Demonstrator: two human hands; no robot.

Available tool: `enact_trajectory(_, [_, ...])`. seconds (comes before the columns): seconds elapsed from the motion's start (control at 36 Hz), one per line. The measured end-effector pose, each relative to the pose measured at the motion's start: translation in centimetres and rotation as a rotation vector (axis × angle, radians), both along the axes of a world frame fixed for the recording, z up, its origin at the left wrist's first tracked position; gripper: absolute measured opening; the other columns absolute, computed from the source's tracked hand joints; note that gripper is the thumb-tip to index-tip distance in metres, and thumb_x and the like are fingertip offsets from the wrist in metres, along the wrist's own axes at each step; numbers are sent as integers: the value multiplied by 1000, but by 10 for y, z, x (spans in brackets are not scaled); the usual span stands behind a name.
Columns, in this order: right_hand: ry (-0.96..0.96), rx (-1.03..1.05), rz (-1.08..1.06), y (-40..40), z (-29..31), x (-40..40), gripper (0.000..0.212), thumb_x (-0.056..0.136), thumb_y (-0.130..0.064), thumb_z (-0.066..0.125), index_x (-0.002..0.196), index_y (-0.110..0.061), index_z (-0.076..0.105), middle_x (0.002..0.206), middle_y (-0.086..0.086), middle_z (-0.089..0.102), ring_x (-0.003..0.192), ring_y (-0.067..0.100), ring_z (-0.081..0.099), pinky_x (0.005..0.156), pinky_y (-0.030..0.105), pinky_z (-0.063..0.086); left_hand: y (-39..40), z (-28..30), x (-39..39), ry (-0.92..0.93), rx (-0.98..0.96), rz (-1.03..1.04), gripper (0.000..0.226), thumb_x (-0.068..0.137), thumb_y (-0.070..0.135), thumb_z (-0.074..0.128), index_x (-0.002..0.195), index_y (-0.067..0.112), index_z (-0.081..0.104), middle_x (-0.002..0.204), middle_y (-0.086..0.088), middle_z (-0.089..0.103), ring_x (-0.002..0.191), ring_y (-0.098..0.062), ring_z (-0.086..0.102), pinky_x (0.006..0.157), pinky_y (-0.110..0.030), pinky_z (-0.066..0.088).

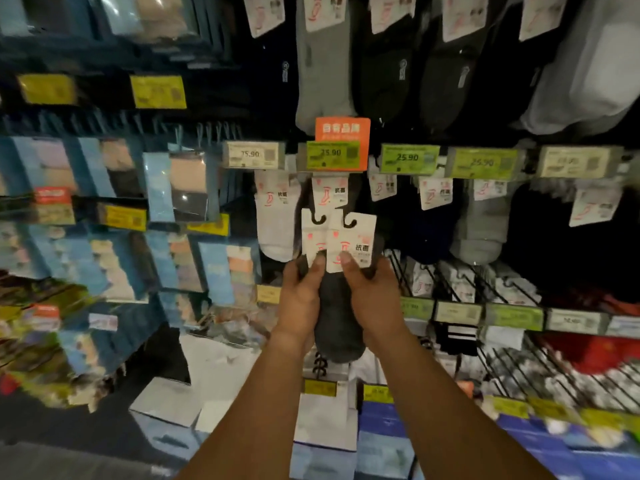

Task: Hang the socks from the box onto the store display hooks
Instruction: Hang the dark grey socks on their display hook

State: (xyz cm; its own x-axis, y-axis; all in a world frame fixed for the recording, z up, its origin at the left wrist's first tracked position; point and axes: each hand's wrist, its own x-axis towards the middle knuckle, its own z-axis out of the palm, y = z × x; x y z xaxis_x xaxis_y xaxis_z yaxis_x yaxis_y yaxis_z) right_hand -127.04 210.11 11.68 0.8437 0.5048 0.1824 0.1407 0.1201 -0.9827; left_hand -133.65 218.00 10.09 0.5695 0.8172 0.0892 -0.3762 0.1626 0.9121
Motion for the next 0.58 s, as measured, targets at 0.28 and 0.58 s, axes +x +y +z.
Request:
enact_trajectory(0.28, [127, 19, 57, 28, 34, 5, 9, 97, -34, 60, 100, -26, 63, 108, -2, 70, 102, 17, 66, 98, 44, 53, 53, -8, -31, 229, 284, 335, 30, 106, 27, 49, 121, 1, 54, 110, -6, 62, 102, -21, 59, 71, -4, 45])
enact_trajectory(0.58, [138, 58, 88, 57, 67, 20, 26, 97, -33, 61, 115, -15, 65, 115, 4, 71, 108, 23, 66, 100, 48, 51, 85, -17, -43, 314, 381, 416, 27, 106, 28, 49, 113, 2, 55, 106, -9, 62, 98, -21, 56, 74, -20, 36])
